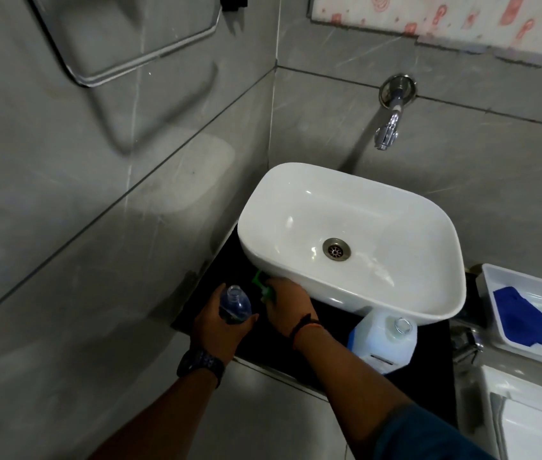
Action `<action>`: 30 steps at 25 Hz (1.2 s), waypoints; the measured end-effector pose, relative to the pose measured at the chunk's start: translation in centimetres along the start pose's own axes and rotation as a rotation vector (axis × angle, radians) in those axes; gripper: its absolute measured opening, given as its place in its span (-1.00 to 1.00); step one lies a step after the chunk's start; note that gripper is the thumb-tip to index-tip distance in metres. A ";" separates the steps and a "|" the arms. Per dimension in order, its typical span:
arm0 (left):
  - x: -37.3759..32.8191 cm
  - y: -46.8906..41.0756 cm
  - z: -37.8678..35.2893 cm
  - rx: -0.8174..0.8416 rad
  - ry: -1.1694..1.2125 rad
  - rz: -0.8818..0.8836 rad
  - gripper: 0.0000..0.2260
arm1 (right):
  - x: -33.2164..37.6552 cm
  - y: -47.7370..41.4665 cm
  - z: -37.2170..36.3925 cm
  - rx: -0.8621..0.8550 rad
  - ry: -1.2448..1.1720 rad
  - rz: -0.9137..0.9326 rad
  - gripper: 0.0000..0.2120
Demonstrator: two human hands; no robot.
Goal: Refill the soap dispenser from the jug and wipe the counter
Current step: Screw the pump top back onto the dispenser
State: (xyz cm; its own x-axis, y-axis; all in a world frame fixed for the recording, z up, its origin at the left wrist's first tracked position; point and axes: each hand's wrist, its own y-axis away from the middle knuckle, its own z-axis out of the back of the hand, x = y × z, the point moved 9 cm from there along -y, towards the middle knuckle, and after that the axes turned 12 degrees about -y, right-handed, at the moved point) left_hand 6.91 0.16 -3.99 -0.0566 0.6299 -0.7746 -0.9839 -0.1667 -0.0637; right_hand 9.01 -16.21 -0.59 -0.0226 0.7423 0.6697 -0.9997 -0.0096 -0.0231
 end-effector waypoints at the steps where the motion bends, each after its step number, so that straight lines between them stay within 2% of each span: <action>1: -0.2 -0.1 0.2 0.012 0.001 0.010 -0.27 | 1.9 0.0 1.4 -0.052 -0.088 0.041 -0.71; 3: -1.4 -0.2 0.7 0.036 0.021 0.021 -0.30 | 6.1 0.4 5.3 -0.205 -0.260 0.139 -0.70; 6: -4.6 0.5 2.2 -0.023 0.059 -0.012 -0.28 | 11.1 1.4 12.5 -0.448 -0.583 0.277 -0.76; 8: -6.9 0.9 2.9 -0.039 0.048 -0.039 -0.27 | 12.9 1.9 16.1 -0.512 -0.760 0.309 -0.77; 10: -9.0 1.1 3.4 -0.046 0.037 -0.079 -0.28 | 14.0 2.3 17.9 -0.501 -0.869 0.312 -0.76; 14: -13.2 1.3 3.9 -0.023 -0.020 -0.159 -0.34 | 14.4 3.3 18.6 -0.413 -0.851 0.264 -0.73; 18: -16.7 1.4 3.5 0.053 -0.243 -0.231 -0.46 | 13.0 3.7 18.5 -0.322 -0.795 0.200 -0.74; 22: -18.9 2.4 6.0 -0.059 -0.074 -0.229 -0.36 | 11.2 4.4 18.4 -0.238 -0.647 0.147 -0.76; 26: -20.5 3.3 7.1 -0.147 -0.044 -0.269 -0.32 | 10.6 4.9 18.9 -0.187 -0.600 0.139 -0.76; 30: -20.5 3.5 6.5 -0.092 -0.079 -0.266 -0.32 | 10.8 5.4 19.8 -0.266 -0.525 0.161 -0.69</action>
State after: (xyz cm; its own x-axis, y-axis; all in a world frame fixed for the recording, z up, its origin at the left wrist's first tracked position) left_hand 3.57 -8.41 15.73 0.1851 0.7170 -0.6720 -0.9467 -0.0533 -0.3176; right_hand 3.20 -21.53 21.25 -0.2434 0.3155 0.9172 -0.9478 0.1233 -0.2939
